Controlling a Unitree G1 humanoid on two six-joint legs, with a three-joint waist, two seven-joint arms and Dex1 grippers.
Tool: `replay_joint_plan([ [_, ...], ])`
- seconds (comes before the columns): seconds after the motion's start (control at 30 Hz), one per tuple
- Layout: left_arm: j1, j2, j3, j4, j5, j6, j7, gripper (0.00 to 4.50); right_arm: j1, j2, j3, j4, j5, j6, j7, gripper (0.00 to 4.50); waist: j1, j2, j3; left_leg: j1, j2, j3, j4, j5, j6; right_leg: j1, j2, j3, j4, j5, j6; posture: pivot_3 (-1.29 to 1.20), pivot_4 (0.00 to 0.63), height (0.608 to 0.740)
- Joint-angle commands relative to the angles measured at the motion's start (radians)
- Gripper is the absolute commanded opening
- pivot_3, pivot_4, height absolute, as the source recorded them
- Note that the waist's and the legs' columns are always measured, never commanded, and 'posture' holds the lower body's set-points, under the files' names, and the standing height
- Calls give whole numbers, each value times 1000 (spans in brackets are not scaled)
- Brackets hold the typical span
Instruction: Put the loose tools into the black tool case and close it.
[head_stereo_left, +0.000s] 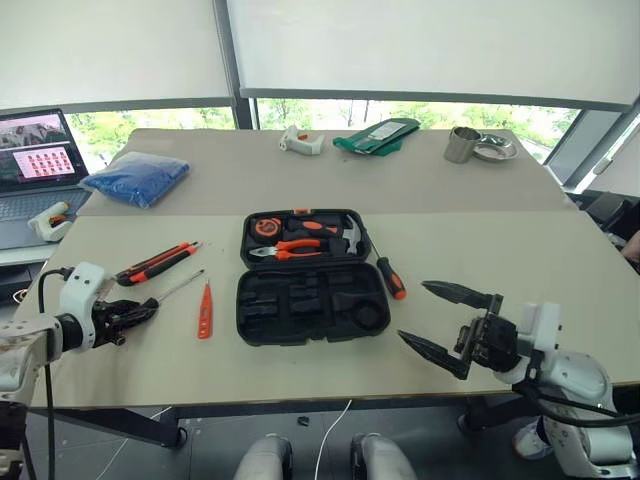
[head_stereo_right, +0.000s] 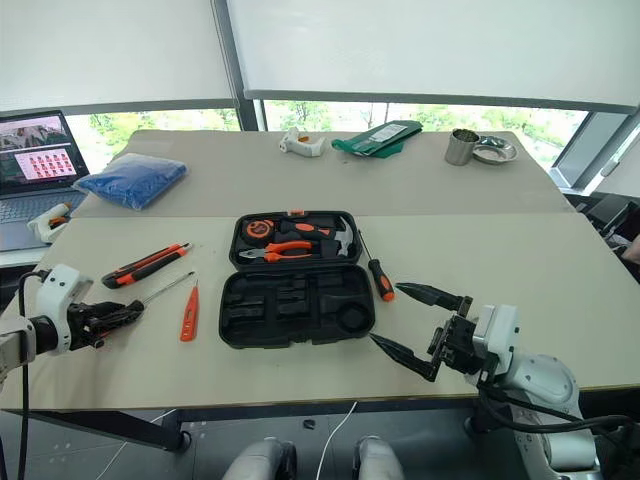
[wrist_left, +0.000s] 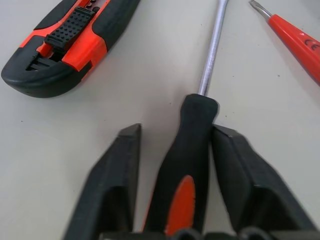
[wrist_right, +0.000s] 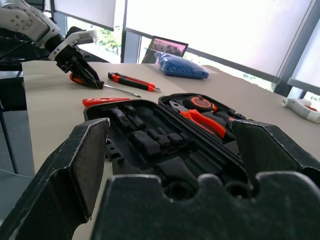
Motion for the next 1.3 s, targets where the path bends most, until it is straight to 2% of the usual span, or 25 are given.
replay_joint_plan([
  [0.03,-4,17,69,41,-24,-108,-99,811,-12,-26,-44,-36,40,20,-5,4500,0,0,0,0,0,0,0,0,0,0,0,0,0,0,0,0,150,740],
  [0.13,-58,-19,129,18,-88,-220,-173,811,-46,-46,-73,-28,62,34,-11,4500,3,0,0,0,0,0,1,0,0,0,0,0,0,1,-1,0,150,740],
  [0.23,-131,-42,100,-69,-119,-233,-217,811,-97,-89,-102,9,76,70,2,4500,16,0,0,-1,0,0,3,0,-1,0,-3,-3,0,1,-2,0,150,740],
  [0.33,-207,-58,-50,-212,-68,-261,-278,811,-143,-151,-103,72,59,111,36,4500,28,0,0,-1,-1,1,6,0,0,2,-3,-2,0,2,-1,0,150,740],
  [0.43,-337,-113,-220,-254,33,-278,-281,811,-204,-209,-94,128,55,181,41,4500,32,0,0,-1,-1,3,8,-1,1,3,-3,-1,0,2,-1,0,150,740],
  [0.53,-453,-160,-377,-209,184,-319,-275,811,-257,-250,-77,181,38,214,72,4500,30,0,0,-5,0,7,15,3,11,3,4,1,1,3,0,0,150,740],
  [0.7,-599,-271,-518,-11,338,-447,-259,811,-347,-260,-35,234,18,238,117,4500,16,-1,1,-6,1,10,18,1,13,2,8,5,2,4,0,0,150,740],
  [0.87,-658,-352,-562,109,420,-467,-209,811,-392,-254,-18,251,7,233,143,4500,13,-1,1,-6,1,9,18,1,13,2,8,6,2,7,6,0,150,740],
  [1.3,-649,-404,-585,186,514,-532,-176,811,-334,-202,-47,208,30,230,121,4500,18,-1,1,-6,1,5,19,1,14,2,7,6,2,8,8,0,150,740],
])
